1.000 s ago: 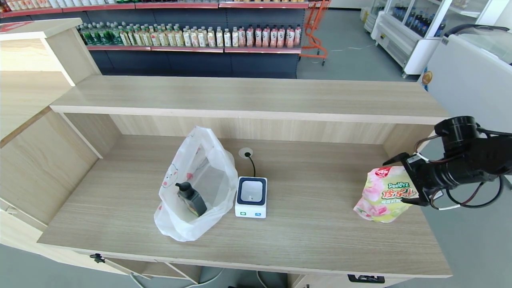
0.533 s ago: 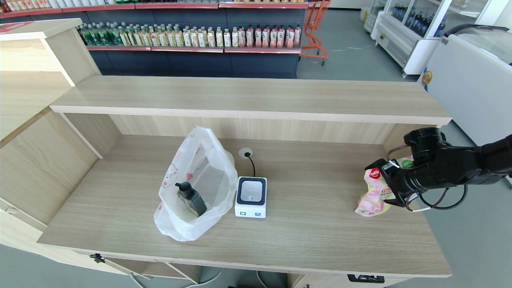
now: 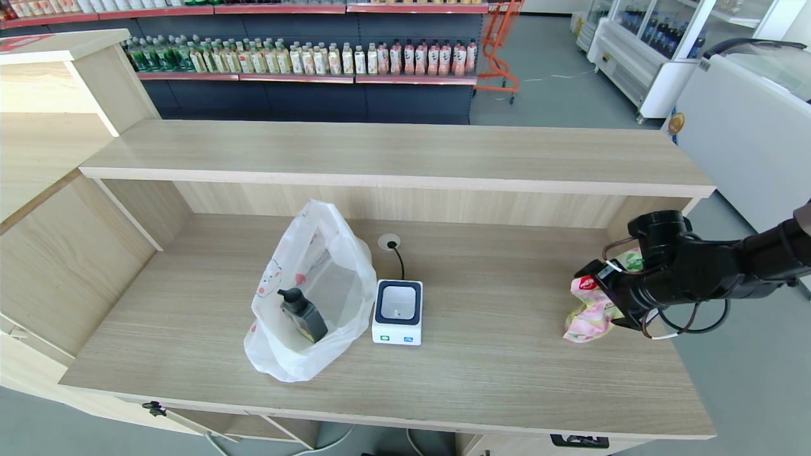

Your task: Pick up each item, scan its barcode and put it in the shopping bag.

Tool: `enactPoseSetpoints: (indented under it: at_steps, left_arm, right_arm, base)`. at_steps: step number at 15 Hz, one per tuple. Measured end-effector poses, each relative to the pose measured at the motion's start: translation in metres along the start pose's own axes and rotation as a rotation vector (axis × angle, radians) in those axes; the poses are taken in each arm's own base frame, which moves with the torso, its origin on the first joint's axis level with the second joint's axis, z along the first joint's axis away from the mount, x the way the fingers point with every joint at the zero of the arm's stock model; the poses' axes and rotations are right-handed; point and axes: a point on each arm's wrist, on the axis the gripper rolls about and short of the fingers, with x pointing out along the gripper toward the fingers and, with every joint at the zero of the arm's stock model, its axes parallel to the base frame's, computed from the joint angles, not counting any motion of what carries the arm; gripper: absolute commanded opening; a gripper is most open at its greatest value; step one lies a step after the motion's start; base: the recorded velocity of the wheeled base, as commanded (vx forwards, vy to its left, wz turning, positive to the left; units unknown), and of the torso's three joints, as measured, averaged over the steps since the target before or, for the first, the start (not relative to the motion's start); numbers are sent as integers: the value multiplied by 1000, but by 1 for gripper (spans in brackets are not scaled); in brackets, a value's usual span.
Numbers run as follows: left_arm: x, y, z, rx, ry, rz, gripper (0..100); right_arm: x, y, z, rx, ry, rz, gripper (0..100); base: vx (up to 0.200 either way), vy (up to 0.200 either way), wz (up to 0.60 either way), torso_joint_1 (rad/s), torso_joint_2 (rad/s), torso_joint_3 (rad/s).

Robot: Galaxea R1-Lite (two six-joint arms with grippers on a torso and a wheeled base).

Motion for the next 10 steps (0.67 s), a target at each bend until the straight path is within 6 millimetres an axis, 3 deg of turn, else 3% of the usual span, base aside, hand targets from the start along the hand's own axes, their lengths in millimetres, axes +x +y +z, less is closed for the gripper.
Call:
enactPoseSetpoints:
  at_steps: [7, 10]
  left_arm:
    - [0, 0, 0, 0, 0, 0, 100]
    - [0, 0, 0, 0, 0, 0, 100]
  right_arm:
    - [5, -14, -10, -273, 9, -66, 0]
    - [-5, -7, -9, -348, 27, 26, 0]
  base:
    - [0, 0, 0, 0, 0, 0]
    - [0, 0, 0, 0, 0, 0]
